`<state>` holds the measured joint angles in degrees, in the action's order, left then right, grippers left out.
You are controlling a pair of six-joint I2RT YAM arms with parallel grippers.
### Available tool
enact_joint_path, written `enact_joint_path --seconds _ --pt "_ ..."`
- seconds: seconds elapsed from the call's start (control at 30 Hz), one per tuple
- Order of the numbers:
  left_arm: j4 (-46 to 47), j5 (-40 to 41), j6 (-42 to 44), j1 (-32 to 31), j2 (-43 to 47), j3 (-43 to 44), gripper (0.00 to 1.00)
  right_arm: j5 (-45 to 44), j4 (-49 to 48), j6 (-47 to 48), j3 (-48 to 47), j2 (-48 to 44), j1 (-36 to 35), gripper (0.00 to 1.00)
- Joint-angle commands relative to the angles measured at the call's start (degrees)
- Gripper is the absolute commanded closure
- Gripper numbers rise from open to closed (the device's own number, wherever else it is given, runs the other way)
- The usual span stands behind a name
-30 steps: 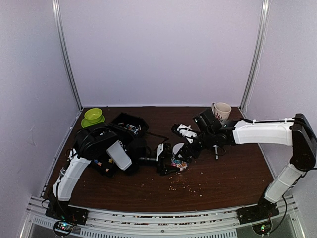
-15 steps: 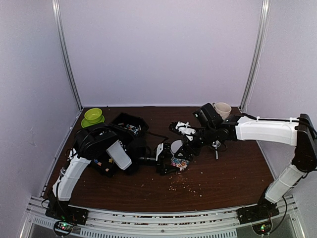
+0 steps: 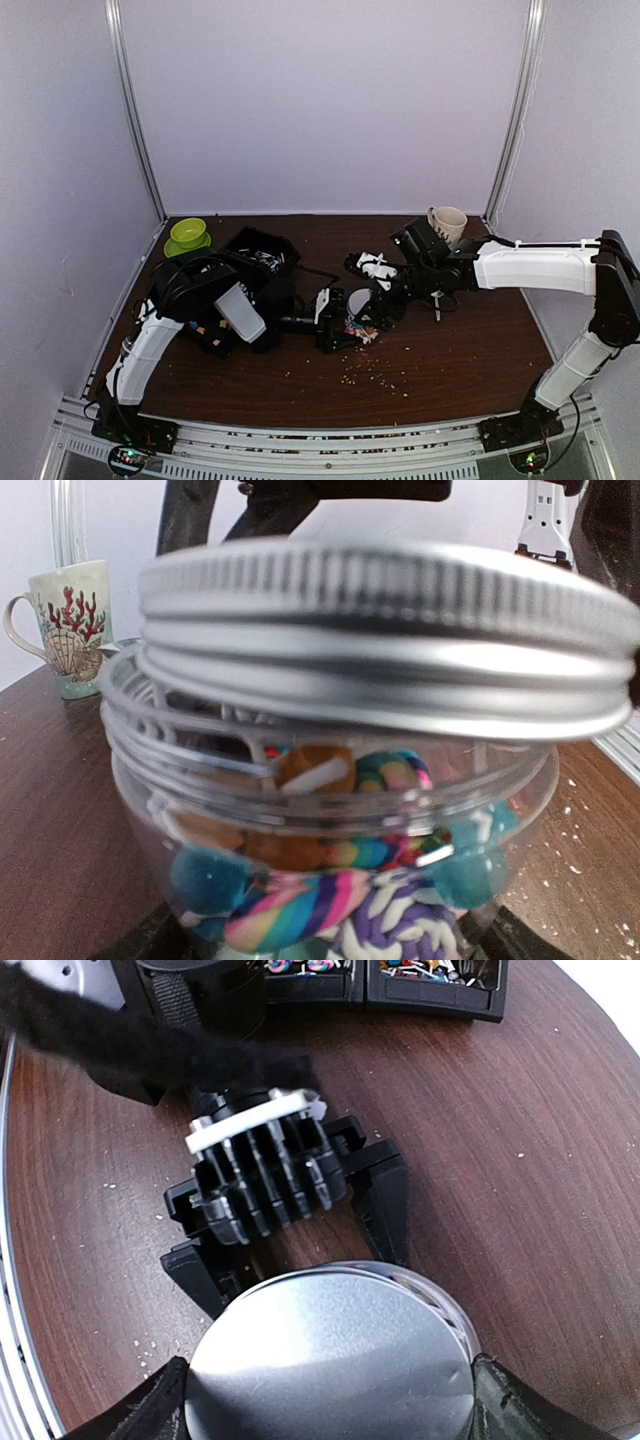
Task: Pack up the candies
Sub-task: Screw the box lid onto the packing bottle.
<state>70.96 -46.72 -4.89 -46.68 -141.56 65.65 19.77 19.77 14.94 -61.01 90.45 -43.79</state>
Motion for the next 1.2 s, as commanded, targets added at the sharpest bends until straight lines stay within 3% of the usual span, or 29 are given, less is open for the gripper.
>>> enact_joint_path --seconds 0.0,0.8,1.17 --pt "-0.99 0.41 -1.89 1.32 -2.05 -1.0 0.19 -1.72 -2.88 -1.59 1.27 0.72 0.71 0.09" --pt "-1.43 0.33 -1.73 1.32 -2.13 -0.77 0.19 -8.52 -3.8 -2.0 -0.05 -0.99 1.42 0.08" --pt "-1.27 0.04 -1.47 1.32 -2.12 -0.83 0.19 1.02 -0.35 -3.67 -2.98 3.72 3.03 0.08"
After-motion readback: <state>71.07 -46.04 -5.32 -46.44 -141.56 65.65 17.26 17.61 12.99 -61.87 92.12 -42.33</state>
